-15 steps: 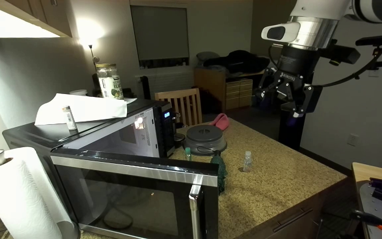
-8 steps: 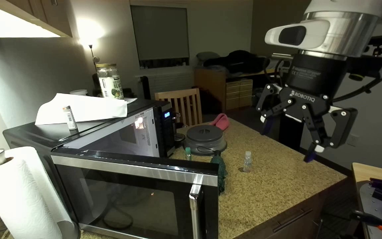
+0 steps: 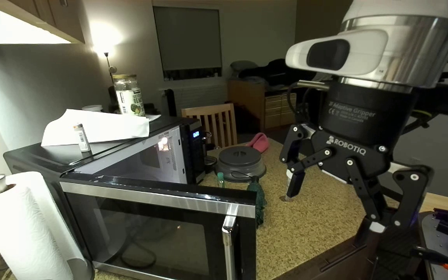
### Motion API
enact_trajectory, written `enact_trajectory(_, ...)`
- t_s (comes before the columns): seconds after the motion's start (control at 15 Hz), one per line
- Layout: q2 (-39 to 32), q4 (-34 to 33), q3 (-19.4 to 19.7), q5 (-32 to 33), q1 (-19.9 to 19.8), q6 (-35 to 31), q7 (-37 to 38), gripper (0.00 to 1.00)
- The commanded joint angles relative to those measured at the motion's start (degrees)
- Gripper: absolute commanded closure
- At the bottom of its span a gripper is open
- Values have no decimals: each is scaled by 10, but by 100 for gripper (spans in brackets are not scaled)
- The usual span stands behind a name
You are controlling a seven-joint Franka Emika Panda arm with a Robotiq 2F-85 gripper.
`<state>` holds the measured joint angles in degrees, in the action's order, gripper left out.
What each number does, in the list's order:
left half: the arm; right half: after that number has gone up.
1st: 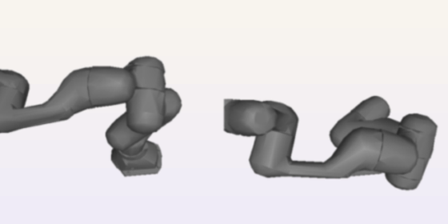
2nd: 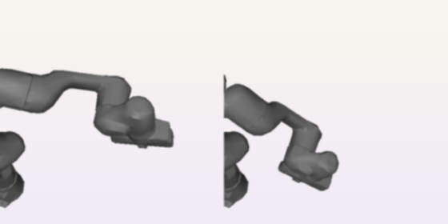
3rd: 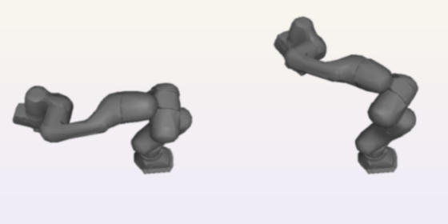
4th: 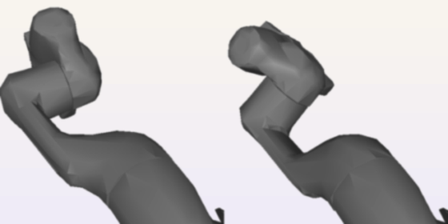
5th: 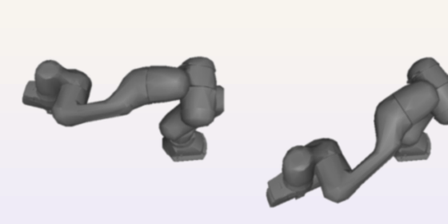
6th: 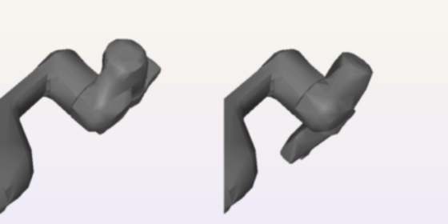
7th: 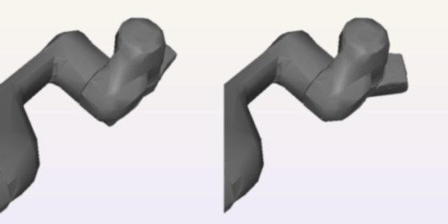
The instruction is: Close the microwave door
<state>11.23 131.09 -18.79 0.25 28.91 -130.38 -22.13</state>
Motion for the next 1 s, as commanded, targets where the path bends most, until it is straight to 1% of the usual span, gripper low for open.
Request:
enact_trajectory(0.0,-50,-39,-17,-9,-13,-15,22,0)
enact_trajectory(0.4,-102,-85,-34,-17,-12,-28,14,0)
enact_trajectory(0.6,-125,-103,-38,-22,-16,-15,14,0)
enact_trajectory(0.93,-158,-104,-31,-4,-35,-11,16,0)
